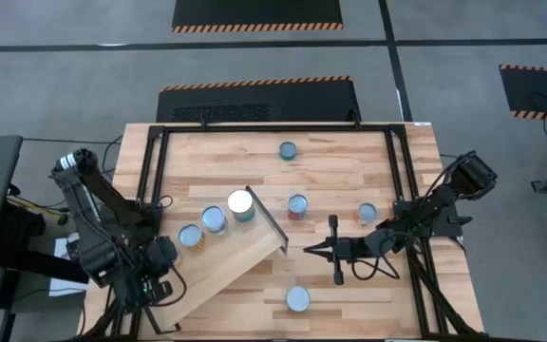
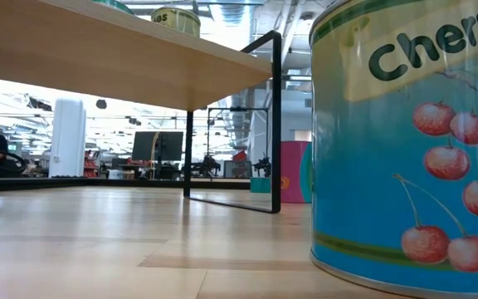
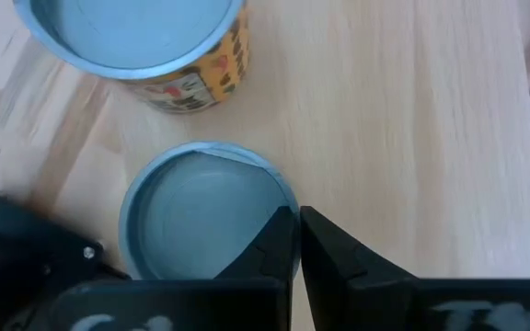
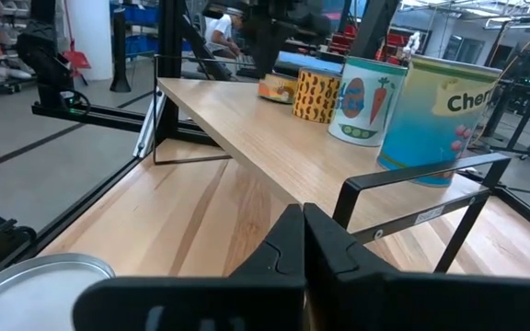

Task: Pick and place cans onto a shelf
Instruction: Put the canned mushrooms on the shelf, then put the green tuna can on the shelf

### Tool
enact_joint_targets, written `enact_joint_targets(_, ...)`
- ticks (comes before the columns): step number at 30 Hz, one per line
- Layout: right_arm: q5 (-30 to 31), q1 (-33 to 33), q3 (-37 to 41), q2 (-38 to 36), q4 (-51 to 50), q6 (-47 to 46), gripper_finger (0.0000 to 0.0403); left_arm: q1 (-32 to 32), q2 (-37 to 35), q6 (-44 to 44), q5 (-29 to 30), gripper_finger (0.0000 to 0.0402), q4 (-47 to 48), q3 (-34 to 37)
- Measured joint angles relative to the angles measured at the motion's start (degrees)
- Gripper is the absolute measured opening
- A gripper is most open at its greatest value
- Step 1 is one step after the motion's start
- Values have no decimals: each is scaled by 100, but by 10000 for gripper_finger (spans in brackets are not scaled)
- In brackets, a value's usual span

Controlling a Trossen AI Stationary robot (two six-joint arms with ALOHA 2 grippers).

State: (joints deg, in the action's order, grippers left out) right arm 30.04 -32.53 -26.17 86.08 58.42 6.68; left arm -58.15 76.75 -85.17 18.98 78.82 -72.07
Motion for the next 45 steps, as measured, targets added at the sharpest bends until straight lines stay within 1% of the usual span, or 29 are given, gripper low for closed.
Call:
enact_joint_targets(18, 0, 2, 0, 0, -5, -10, 9, 13, 11, -114, 61, 8, -14, -2)
enact_joint_targets(30, 0, 2, 0, 0, -5, -17, 9, 13, -7, -81, 38, 48, -20, -35)
enact_joint_targets(34, 0, 2, 0, 0, -5, -15, 10, 13, -144, 249, 160, 56, 1, -310)
enact_joint_targets(39, -24, -17, 0, -1, 107, 113, 9, 13, -529, 1287, 858, 54, -47, -603)
enact_joint_targets(41, -33, -17, -2, -2, 120, 131, 9, 86, -812, 1769, 1224, 44, -86, -573)
enact_joint_targets(45, -129, 1, -2, -2, 205, 131, 9, 544, -1555, 2921, 1629, 9, -409, -359)
